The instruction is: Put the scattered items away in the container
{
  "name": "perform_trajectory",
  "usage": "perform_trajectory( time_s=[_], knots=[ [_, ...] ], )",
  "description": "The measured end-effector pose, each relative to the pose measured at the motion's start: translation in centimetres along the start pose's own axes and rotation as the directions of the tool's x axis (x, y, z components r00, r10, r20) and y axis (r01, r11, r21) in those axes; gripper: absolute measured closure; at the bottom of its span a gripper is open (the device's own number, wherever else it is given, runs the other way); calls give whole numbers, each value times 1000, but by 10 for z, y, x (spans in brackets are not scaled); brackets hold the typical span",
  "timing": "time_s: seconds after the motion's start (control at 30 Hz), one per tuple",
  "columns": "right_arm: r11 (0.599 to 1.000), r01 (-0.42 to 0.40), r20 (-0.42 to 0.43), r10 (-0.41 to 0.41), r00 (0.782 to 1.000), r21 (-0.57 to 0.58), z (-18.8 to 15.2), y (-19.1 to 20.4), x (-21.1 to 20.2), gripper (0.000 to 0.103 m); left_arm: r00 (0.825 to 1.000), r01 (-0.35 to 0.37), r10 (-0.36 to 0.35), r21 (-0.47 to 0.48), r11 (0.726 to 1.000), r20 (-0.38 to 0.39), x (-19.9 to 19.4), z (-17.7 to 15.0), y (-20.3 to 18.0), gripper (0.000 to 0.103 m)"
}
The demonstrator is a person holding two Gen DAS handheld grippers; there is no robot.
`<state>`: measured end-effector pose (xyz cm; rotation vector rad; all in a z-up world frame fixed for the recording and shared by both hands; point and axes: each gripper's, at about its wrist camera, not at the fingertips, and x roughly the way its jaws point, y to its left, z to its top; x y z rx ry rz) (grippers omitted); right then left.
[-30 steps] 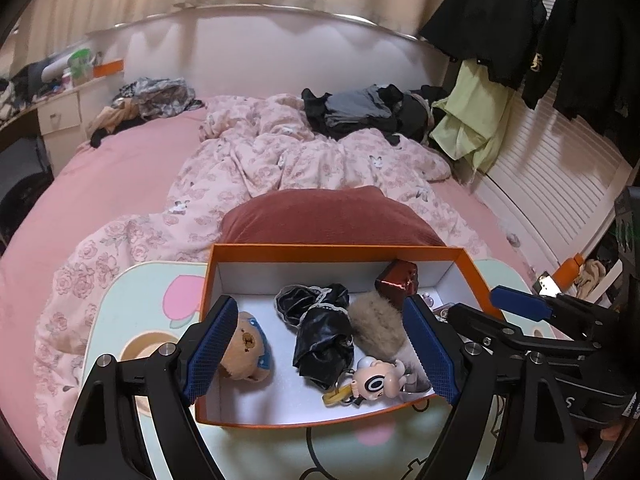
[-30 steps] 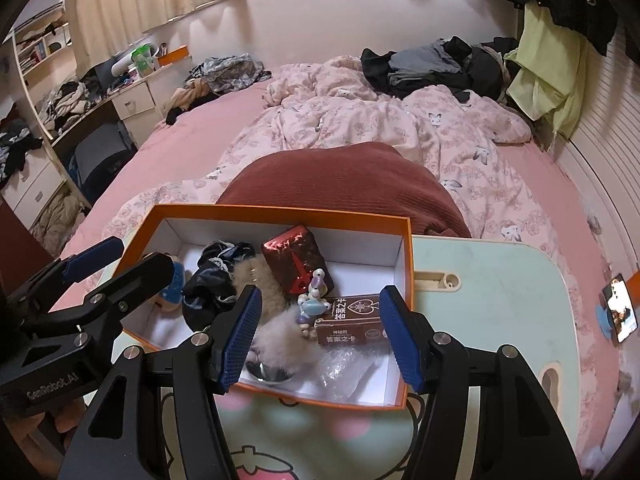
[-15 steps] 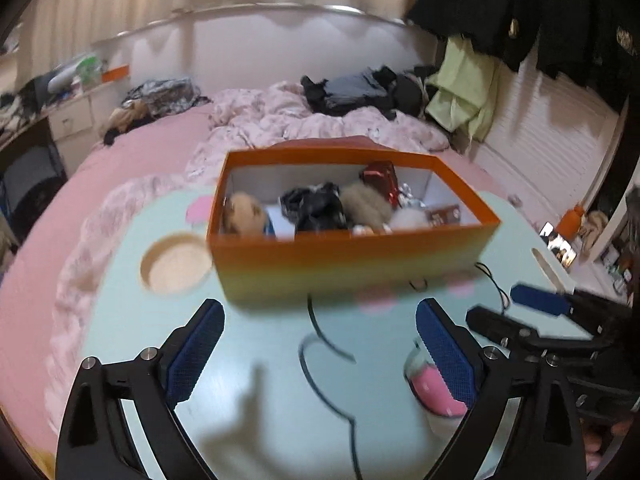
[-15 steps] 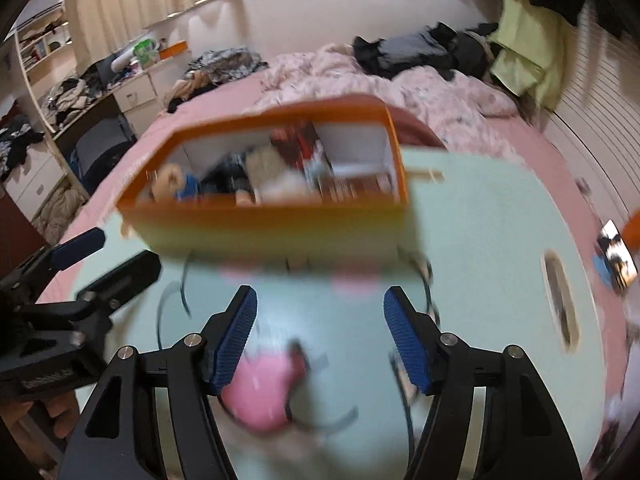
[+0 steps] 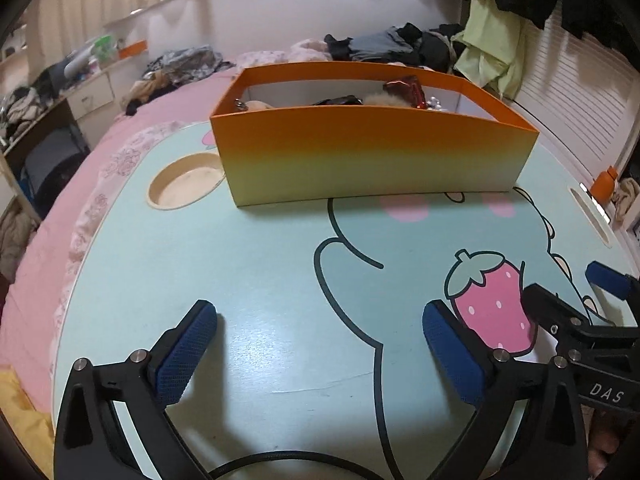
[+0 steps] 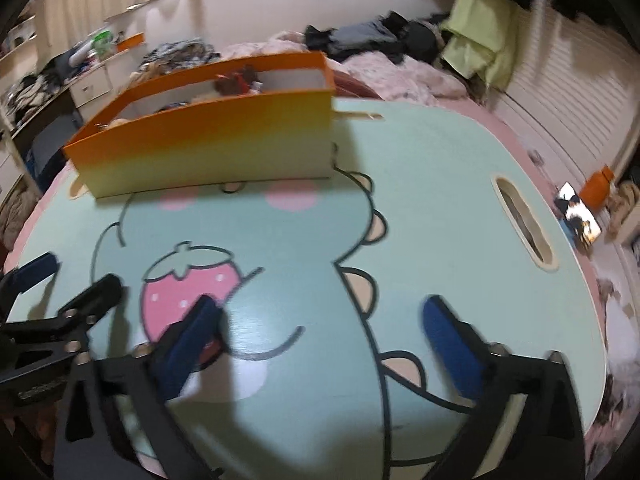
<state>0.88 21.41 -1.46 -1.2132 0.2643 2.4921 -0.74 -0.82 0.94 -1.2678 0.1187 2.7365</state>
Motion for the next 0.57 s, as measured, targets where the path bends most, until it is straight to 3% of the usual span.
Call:
perform_trajectory(
  time_s=[0.57],
  knots=[
    [1000,-4,4,4,1000,-9,0,1,-2,0,999,28,-29,26,999,27,0,-4,3,0]
  ],
)
